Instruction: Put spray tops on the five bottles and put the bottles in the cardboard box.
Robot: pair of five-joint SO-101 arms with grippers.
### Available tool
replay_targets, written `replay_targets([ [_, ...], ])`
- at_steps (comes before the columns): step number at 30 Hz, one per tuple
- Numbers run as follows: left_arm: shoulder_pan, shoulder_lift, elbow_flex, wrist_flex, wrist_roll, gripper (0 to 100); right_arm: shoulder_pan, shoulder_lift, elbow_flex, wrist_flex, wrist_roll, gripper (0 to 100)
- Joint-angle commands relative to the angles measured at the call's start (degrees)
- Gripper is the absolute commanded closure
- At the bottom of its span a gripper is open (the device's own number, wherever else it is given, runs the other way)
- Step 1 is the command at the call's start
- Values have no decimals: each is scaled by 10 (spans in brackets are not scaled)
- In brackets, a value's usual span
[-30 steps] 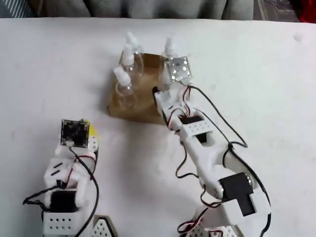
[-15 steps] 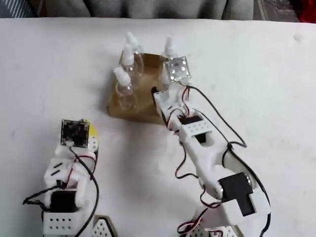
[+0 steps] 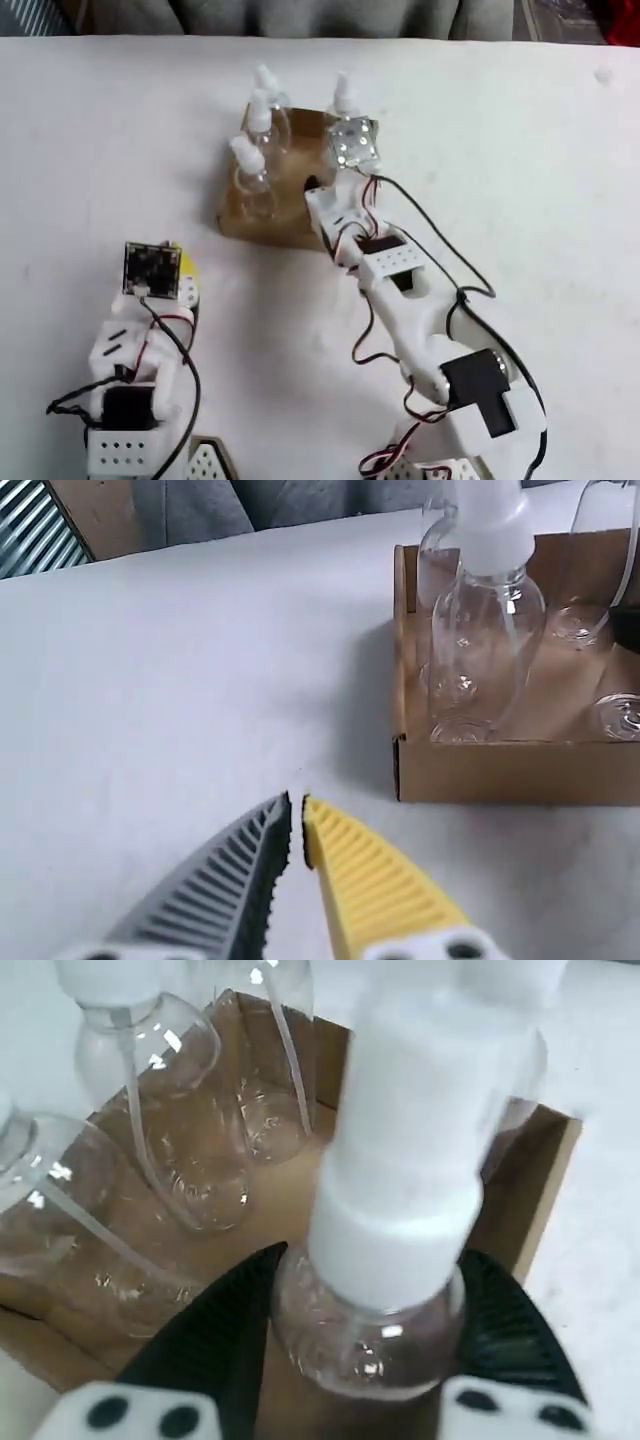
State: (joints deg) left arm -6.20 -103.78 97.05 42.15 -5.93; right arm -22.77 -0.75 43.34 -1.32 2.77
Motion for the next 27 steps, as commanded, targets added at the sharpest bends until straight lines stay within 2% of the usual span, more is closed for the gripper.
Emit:
replay_targets([
  [1, -5, -7, -1, -10, -4, 973, -2, -2, -18, -8, 4, 749],
  [7, -5, -7, -1, -10, -4, 973, -2, -2, -17, -5, 0, 662],
  [27, -5, -7, -1, -11, -4, 973, -12, -9, -17, -7, -1, 655],
])
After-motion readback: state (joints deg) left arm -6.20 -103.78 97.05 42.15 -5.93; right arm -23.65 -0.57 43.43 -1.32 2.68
